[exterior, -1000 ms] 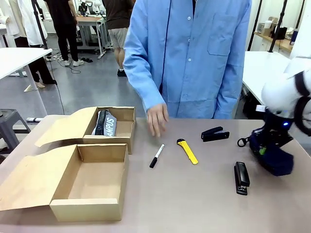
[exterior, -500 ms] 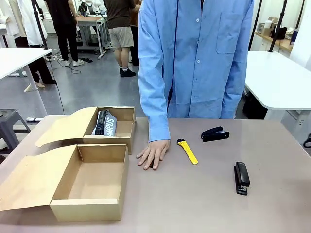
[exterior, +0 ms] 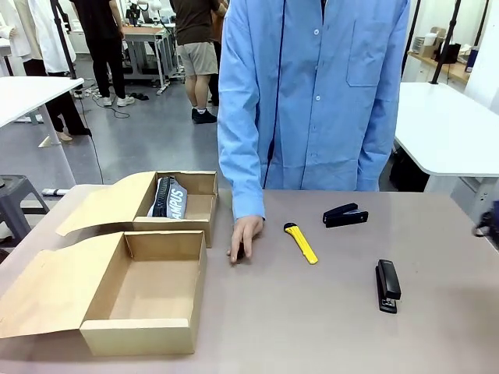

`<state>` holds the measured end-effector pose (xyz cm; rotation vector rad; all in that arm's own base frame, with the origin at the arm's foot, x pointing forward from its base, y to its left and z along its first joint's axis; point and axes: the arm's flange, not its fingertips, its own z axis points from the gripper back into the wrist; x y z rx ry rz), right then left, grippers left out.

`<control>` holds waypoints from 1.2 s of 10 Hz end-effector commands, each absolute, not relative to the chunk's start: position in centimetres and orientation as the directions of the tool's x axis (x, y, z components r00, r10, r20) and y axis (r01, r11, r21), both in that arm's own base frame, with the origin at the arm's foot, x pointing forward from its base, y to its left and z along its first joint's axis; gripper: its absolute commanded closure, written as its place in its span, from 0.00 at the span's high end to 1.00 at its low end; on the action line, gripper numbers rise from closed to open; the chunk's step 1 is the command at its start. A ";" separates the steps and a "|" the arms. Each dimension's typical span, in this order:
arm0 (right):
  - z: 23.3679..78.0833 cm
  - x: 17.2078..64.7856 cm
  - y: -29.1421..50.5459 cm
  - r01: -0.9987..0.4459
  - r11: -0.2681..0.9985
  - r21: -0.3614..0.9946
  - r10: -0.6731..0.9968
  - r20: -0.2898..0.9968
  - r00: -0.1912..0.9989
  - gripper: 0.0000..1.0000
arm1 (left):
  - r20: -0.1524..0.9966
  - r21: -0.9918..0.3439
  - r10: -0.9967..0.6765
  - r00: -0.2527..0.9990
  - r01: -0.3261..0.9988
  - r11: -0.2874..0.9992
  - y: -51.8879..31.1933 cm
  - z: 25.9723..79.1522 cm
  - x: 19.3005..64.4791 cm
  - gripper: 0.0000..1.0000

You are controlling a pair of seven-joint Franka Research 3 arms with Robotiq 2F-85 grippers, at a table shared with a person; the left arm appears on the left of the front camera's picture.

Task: Place items inside the box.
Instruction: Pick up a Pencil pouch or Stapler and place it inside the Mailer Box closest to the robot.

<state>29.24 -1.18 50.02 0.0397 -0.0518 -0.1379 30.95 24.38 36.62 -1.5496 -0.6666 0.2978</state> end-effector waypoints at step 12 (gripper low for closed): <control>53.4 28.0 21.4 0.119 0.983 0.141 -0.135 0.107 0.985 0.11 | 0.218 -0.968 0.570 0.792 0.248 0.025 24.3 36.8 30.9 1.00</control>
